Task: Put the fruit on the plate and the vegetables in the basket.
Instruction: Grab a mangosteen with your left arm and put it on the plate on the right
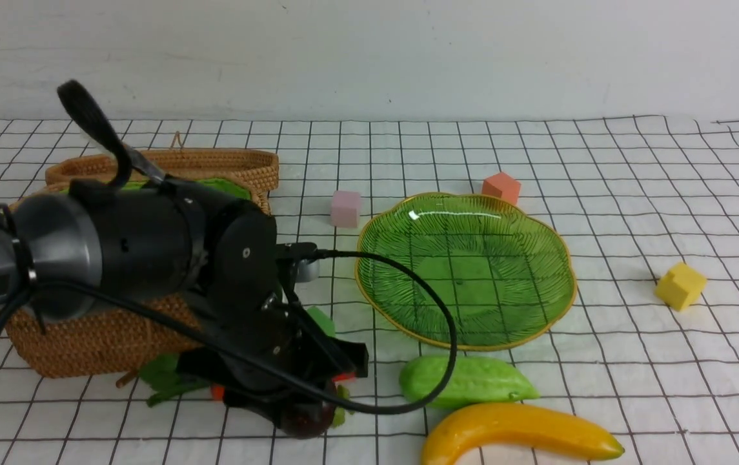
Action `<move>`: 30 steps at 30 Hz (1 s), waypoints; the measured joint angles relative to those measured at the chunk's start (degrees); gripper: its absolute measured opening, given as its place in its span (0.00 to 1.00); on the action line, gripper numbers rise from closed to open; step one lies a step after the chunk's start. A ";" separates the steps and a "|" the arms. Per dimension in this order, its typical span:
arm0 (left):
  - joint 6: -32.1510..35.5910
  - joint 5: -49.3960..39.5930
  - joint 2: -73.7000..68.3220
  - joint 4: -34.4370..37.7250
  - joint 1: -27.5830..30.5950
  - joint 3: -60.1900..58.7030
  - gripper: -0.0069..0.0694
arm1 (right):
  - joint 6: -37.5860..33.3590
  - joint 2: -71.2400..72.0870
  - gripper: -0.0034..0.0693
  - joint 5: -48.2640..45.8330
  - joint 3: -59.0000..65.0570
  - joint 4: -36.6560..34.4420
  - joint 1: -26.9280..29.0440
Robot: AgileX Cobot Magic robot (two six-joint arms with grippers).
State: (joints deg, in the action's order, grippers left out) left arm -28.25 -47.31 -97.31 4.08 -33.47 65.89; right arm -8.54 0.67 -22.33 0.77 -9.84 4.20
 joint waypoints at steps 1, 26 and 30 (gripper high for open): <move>0.09 -0.23 0.06 0.00 0.00 0.42 0.32 | 0.00 0.00 0.38 0.00 0.00 0.00 0.00; 6.12 -17.46 -4.76 -1.30 -4.37 15.75 0.92 | 0.00 0.00 0.38 0.00 0.00 -0.01 0.00; 5.63 -15.84 -8.67 -2.04 -4.36 15.75 0.97 | 0.00 0.00 0.38 0.00 0.00 -0.01 0.00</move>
State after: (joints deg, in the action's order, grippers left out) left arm -22.62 -63.15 -105.98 2.03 -37.83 81.63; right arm -8.54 0.67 -22.33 0.77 -9.85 4.20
